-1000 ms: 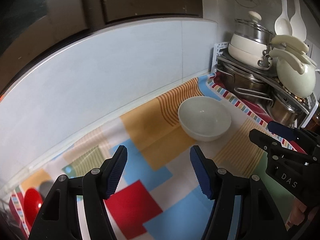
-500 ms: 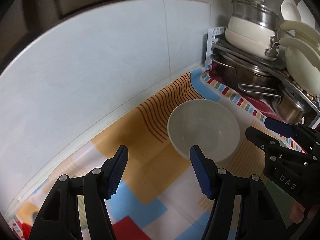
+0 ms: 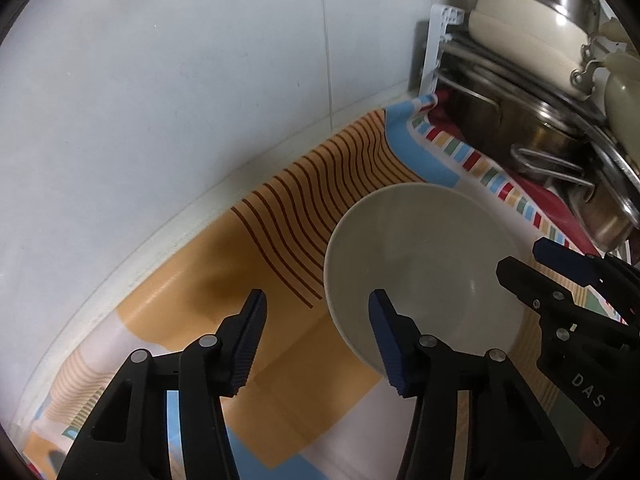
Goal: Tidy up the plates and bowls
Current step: 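Close both grippers on the white bowl rim, then carry the white bowl with both grippers over the pink bowl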
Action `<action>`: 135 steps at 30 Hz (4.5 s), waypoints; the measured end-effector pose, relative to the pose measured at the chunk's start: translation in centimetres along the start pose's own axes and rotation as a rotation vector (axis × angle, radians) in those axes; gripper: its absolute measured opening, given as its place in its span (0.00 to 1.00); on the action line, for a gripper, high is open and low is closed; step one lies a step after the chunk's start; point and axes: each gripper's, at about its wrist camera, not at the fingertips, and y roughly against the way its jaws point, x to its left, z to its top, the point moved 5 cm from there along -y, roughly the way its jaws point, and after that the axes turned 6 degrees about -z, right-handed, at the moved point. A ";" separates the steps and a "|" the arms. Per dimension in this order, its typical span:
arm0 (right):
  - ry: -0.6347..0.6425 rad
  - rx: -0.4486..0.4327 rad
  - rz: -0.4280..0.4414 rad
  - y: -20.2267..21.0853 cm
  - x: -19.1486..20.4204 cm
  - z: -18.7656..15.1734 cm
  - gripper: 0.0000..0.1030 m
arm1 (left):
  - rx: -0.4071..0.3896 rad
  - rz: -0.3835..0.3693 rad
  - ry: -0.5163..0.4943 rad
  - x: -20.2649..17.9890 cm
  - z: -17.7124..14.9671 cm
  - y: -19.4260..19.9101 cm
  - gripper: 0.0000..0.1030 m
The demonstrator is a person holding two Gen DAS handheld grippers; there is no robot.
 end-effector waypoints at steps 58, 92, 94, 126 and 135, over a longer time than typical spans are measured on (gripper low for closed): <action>0.041 0.031 0.118 9.2 3.3 -3.0 0.16 | -0.028 -0.022 0.127 0.7 -6.3 12.3 0.13; 0.260 0.000 0.302 21.5 10.8 -11.6 0.16 | -0.147 0.111 0.344 2.6 -20.3 26.5 0.13; 0.271 -0.003 0.311 22.0 11.1 -11.9 0.16 | -0.155 0.117 0.351 2.6 -21.0 27.3 0.13; 0.412 0.154 0.403 24.0 13.3 -19.6 0.16 | -0.085 0.068 0.563 1.1 -32.2 28.7 0.15; 0.425 0.225 0.398 23.1 13.0 -21.5 0.16 | -0.047 0.054 0.586 0.4 -33.8 27.9 0.15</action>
